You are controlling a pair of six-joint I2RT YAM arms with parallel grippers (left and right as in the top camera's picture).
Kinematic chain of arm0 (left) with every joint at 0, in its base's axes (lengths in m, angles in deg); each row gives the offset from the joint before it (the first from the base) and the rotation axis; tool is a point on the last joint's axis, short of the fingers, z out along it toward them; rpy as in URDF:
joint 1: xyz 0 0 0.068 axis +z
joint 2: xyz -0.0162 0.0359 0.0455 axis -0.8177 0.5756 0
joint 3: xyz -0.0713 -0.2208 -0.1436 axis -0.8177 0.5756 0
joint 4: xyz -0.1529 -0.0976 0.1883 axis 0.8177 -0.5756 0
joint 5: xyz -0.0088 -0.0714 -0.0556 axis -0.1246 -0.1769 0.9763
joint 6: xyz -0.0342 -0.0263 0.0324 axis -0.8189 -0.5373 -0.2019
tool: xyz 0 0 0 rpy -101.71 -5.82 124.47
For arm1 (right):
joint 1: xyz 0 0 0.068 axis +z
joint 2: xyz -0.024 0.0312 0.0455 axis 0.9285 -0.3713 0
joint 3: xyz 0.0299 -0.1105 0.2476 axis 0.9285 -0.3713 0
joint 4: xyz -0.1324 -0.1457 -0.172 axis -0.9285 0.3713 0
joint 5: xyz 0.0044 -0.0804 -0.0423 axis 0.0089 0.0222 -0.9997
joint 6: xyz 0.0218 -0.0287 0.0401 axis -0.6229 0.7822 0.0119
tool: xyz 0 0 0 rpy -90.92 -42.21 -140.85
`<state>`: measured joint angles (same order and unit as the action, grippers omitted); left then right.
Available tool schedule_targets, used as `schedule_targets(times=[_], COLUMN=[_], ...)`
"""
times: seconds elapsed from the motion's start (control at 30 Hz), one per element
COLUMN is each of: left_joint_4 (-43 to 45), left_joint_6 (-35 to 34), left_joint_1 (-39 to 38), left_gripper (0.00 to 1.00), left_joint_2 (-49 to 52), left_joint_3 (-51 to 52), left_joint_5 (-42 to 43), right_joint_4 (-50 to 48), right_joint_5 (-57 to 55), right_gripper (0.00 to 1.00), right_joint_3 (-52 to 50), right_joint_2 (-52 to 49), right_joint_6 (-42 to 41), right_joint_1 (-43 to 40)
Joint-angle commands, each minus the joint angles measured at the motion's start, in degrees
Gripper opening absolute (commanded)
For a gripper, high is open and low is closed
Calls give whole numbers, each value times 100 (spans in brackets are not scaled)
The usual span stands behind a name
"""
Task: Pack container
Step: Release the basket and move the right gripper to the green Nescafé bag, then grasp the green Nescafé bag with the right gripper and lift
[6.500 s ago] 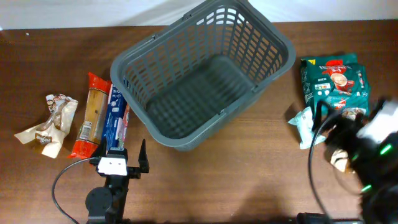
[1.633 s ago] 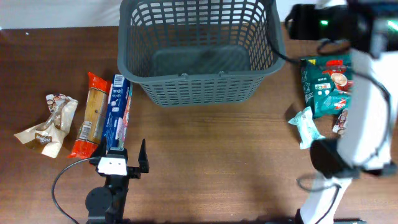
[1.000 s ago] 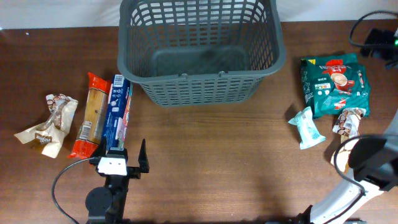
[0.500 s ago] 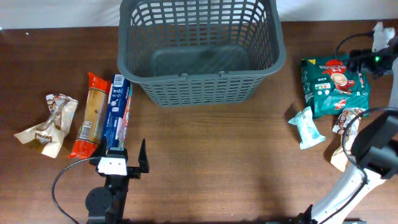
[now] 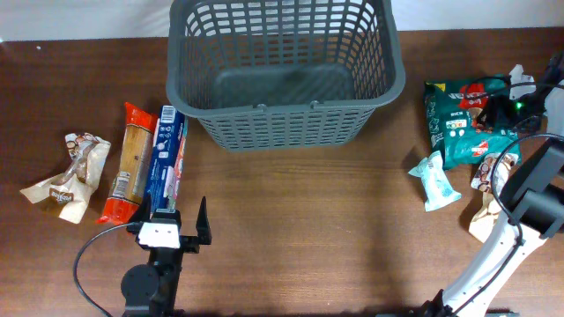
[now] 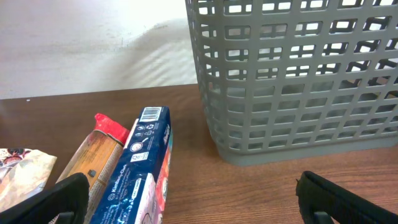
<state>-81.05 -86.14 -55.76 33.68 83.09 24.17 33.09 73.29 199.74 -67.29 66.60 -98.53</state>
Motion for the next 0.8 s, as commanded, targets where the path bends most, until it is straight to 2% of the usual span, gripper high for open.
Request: schedule_targets(times=[0.0,0.03,0.37,0.4,0.43,0.47,0.5,0.6,0.7,0.77], left_joint_4=[4,4,4,4,4,4,4,4,4,4], left_joint_6=[-33,-33,-33,-33,-33,-33,-33,-33,-33,-33], left_joint_1=[-17,-17,-17,-17,-17,-17,-17,-17,-17,-17], left_gripper=[99,99,99,99,99,99,99,99,99,99], left_joint_2=[-37,-37,-37,-37,-37,-37,-37,-37,-37,-37], left_joint_3=[35,35,35,35,35,35,35,35,35,35], left_joint_5=[63,63,63,63,63,63,63,63,63,63], right_joint_4=[103,116,256,282,315,341,361,354,273,254], right_joint_5=[254,278,315,313,315,313,308,306,297,317], right_gripper=[17,4,4,13,42,65,73,75,88,89], right_joint_3=[-203,-203,-201,-201,-201,-201,-203,-212,-260,-291], right_joint_2=[-337,-337,-330,-330,-330,-330,-330,-332,-332,-332], right_joint_6=[-162,-216,-1117,-1119,-1117,-1110,-1108,-1108,-1110,-1110], right_joint_1=[35,35,17,20,20,26,31,31,31,33])
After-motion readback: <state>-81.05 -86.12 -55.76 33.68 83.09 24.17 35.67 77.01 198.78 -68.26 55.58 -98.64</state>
